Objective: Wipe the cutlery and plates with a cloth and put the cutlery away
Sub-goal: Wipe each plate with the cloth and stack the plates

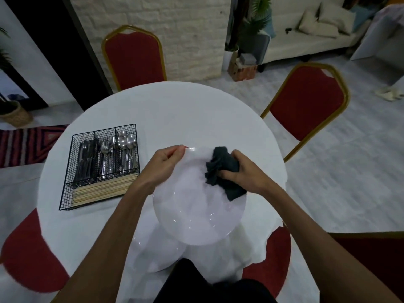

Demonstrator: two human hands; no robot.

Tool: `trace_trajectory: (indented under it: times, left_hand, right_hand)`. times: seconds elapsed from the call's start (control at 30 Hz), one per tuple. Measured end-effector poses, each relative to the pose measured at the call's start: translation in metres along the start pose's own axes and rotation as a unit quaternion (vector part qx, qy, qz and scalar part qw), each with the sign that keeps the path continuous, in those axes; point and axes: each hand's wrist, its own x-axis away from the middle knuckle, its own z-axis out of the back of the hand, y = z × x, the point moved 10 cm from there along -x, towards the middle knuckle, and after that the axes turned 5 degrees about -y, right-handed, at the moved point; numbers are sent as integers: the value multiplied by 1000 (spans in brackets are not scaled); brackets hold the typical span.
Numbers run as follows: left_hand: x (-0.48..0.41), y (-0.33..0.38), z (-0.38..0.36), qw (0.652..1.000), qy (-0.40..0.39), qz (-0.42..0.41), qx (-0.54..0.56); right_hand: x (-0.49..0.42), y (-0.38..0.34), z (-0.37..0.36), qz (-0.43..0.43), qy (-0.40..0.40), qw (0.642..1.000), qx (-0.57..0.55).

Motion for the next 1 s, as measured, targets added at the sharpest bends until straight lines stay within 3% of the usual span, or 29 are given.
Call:
trace_trajectory:
  times: [0.1,0.2,0.27,0.33,0.43,0.5,0.6,0.67,0.7,0.8,0.9,1.0]
  left_hand:
    - [0,-7,-3,999,-28,3,-16]
    - [-1,-3,-31,990,-101,-23,-94]
    - [-3,2,-54,971,-151,-57,-175]
    - [-7,3,-54,973,-143,-58,-173]
    - [-14,-1,-22,994,-49,-40,-92]
    - [-12,-5,1,998,57,-30,-18]
    - [5,-16,7,970,228,-11,84]
    - [16,-34,-5,943,272,15,190]
    - [15,-45,-12,932,255,32,255]
    - [3,-66,-24,922,85,116,358]
    - [-4,-58,-27,948,-84,159,263]
    - [5,-29,-60,944,-232,192,137]
  right_hand:
    - [1,19,-12,-27,-66,997,-31]
    - [-10,-11,-17,5,-84,991,100]
    - [-14,-27,-26,32,-84,987,130]
    - [-15,-20,-23,31,-55,994,90]
    - [-4,13,-6,2,16,996,-89]
    - [9,36,-7,-38,92,963,-252]
    - [30,76,-48,-146,190,827,-509]
    - [34,82,-67,-169,222,755,-593]
    - [32,80,-62,-162,228,754,-595]
    - [22,59,-13,-96,189,839,-501]
    - [12,30,23,-63,48,951,-299]
    - [3,-6,17,-27,-99,991,-88]
